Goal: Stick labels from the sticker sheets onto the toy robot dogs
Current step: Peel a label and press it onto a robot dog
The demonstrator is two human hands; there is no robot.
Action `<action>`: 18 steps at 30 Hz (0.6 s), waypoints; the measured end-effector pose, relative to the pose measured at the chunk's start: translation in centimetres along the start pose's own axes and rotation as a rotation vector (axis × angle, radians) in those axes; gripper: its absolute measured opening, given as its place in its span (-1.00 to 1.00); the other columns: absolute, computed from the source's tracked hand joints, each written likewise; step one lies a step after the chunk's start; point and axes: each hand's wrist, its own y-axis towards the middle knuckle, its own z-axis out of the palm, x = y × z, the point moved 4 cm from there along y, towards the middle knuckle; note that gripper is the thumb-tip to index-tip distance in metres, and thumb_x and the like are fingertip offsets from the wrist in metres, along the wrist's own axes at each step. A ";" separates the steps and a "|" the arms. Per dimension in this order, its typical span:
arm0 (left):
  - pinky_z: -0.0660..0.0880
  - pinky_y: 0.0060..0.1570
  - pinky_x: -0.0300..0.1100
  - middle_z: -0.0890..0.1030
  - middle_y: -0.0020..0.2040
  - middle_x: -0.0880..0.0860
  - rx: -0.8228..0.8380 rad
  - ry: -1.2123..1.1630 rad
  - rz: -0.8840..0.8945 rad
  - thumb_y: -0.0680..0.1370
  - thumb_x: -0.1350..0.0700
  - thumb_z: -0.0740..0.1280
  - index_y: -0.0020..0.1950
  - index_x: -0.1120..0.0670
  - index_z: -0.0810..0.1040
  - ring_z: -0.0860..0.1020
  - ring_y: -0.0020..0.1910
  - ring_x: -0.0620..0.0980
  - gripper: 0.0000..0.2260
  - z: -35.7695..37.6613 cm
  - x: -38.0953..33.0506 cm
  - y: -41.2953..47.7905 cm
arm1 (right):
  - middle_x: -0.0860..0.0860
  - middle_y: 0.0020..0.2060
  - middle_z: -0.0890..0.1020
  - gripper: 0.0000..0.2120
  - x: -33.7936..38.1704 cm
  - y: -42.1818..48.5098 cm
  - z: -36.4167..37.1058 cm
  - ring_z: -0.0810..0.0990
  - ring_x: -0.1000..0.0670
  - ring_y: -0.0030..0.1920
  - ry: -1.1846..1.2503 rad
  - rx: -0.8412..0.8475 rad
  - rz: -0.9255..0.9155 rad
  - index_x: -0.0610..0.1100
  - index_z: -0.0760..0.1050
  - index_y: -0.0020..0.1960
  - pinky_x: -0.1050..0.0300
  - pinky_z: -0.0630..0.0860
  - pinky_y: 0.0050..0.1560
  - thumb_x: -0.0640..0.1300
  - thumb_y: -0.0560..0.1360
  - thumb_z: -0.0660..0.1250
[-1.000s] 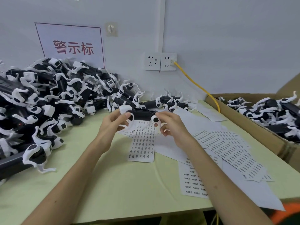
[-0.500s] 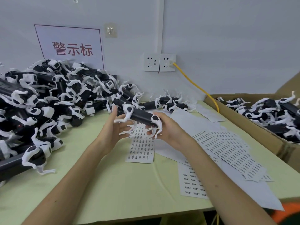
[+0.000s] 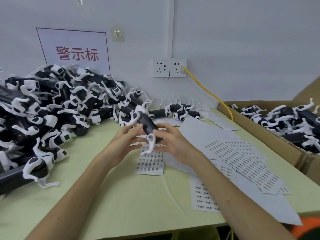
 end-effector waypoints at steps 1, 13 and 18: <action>0.54 0.17 0.02 0.66 0.27 0.21 0.016 0.018 0.003 0.48 -0.14 0.50 0.40 0.10 0.53 0.64 0.04 0.09 -0.44 0.0 0.0 -0.1 | -0.21 0.07 0.62 -0.72 -0.3 -0.1 0.3 0.68 -0.18 0.03 -0.070 0.016 0.000 -0.21 0.47 0.26 -0.16 0.64 0.16 -0.21 0.58 0.41; 0.61 -0.05 -0.18 0.72 0.11 0.13 0.144 0.122 0.117 0.58 -0.12 0.41 0.18 0.01 0.70 0.70 0.01 0.04 -0.72 1.6 -0.6 -1.1 | 0.04 -0.32 0.65 -0.63 0.2 -0.5 0.0 0.64 0.01 -0.26 -0.482 -0.242 -0.262 -0.07 0.54 -0.13 0.05 0.60 -0.19 0.24 0.42 0.47; 0.61 0.02 -0.16 0.73 0.09 0.13 0.204 0.205 0.113 0.58 -0.04 0.38 0.12 0.01 0.74 0.70 0.06 0.06 -0.78 1.8 -0.5 -1.1 | -0.08 -0.34 0.61 -0.52 0.1 -0.4 -0.2 0.64 -0.11 -0.29 -0.395 -0.197 -0.172 -0.21 0.47 -0.20 -0.21 0.68 -0.17 0.22 0.49 0.42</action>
